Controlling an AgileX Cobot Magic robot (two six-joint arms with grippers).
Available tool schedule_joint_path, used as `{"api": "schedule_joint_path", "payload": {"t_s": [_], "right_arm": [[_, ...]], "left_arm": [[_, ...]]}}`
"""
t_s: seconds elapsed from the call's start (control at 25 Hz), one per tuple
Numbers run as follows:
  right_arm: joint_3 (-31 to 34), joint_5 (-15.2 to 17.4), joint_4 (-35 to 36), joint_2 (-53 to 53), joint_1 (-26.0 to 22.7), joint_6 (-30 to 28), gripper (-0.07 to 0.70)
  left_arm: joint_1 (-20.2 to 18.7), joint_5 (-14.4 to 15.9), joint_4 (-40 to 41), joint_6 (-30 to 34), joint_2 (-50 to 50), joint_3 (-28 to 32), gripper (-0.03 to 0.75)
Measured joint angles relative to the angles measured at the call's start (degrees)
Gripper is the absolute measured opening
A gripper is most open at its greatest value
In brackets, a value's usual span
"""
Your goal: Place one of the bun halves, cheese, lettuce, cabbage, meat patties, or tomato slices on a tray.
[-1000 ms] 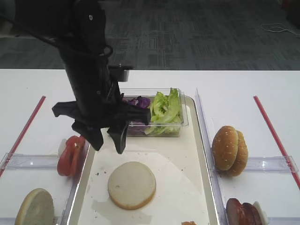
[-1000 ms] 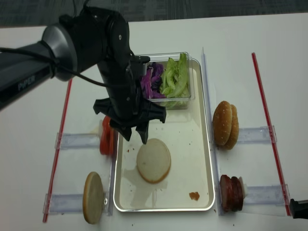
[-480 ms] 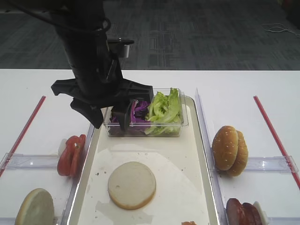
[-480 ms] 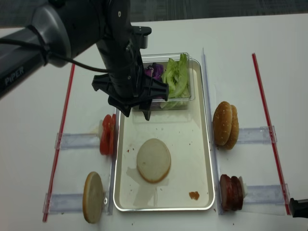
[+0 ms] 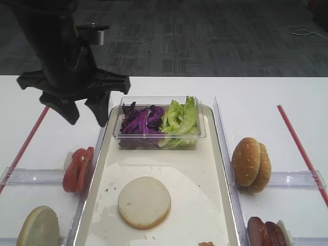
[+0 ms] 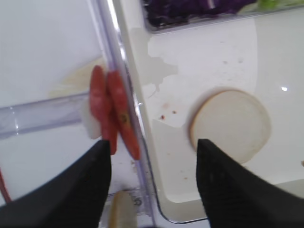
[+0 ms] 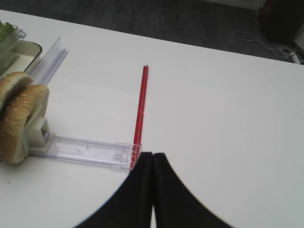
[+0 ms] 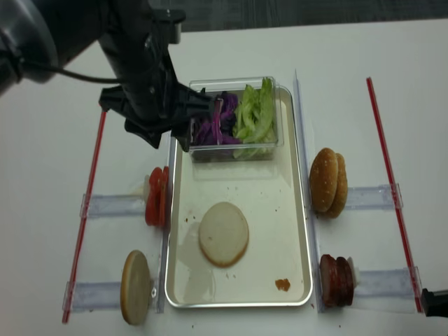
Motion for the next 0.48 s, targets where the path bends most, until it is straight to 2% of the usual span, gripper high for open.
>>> {"api": "schedule_joint_path", "payload": {"t_s": [0.48], "right_arm": [[0.0, 0.0, 0.0, 0.0, 0.0, 0.0, 0.133]], "left_arm": [[14.87, 0.22, 2.51, 5.34, -11.26, 11.8, 0.377]]}}
